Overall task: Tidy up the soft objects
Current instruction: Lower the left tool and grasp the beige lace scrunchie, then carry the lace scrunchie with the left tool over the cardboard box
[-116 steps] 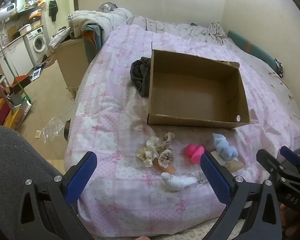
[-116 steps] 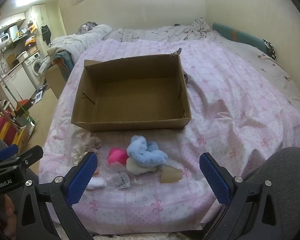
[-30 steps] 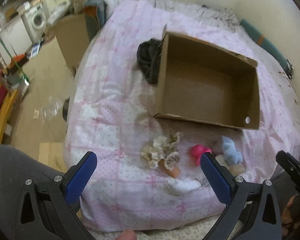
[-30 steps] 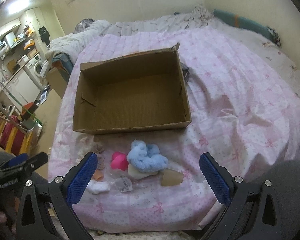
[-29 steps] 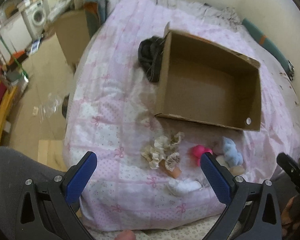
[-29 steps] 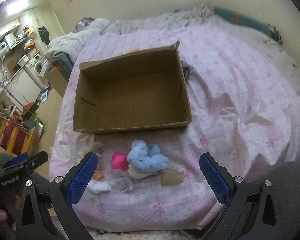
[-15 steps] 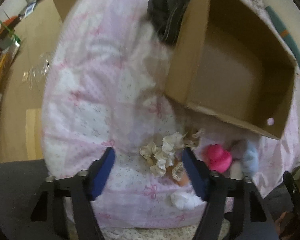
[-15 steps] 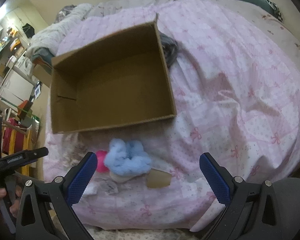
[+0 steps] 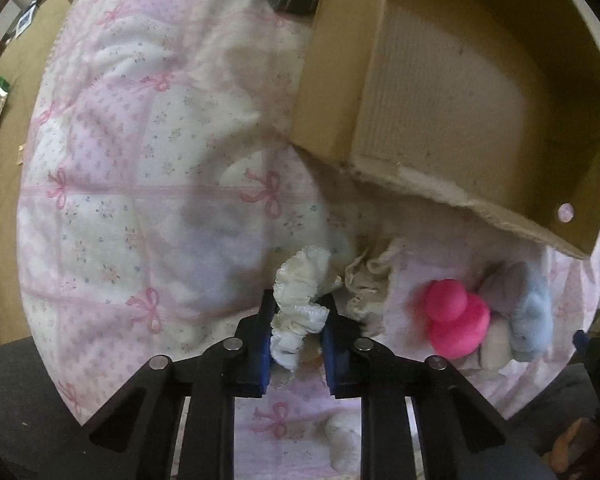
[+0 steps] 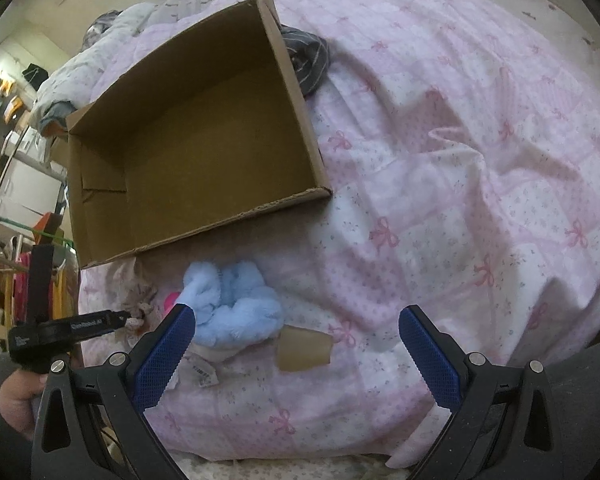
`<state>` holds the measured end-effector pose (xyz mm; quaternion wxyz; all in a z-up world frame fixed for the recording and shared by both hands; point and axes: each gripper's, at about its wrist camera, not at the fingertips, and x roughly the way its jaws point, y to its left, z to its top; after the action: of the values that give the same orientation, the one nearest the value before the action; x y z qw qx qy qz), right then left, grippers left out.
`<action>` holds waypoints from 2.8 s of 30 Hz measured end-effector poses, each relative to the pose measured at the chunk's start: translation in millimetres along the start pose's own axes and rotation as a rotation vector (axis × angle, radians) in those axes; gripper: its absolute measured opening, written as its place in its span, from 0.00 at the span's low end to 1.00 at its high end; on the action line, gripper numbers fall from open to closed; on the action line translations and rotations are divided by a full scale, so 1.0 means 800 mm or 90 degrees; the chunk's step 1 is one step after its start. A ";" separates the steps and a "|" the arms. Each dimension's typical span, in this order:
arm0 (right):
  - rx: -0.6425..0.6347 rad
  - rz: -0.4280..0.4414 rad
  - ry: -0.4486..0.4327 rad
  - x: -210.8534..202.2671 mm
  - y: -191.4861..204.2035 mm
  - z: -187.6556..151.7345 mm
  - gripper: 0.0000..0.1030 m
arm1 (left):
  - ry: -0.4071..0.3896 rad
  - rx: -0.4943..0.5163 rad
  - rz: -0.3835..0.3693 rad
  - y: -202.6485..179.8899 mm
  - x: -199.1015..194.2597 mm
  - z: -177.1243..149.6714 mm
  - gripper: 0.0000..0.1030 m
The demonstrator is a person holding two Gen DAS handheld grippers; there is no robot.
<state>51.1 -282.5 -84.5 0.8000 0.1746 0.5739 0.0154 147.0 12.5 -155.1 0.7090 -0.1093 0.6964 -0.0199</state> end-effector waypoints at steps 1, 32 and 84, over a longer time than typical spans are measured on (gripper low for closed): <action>-0.001 -0.001 -0.001 0.000 0.000 0.000 1.00 | -0.006 0.000 0.004 0.000 -0.009 0.003 0.17; -0.154 -0.089 0.153 0.085 0.044 -0.034 0.07 | -0.119 -0.009 -0.011 0.038 -0.105 -0.066 0.17; -0.138 0.161 -0.127 -0.023 0.088 0.104 0.07 | -0.308 0.107 -0.001 -0.087 -0.175 0.037 0.17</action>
<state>133.7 -242.0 -23.5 0.8586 0.1590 0.4604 0.1598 181.2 -26.3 -4.7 0.8616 -0.0521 0.5022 -0.0519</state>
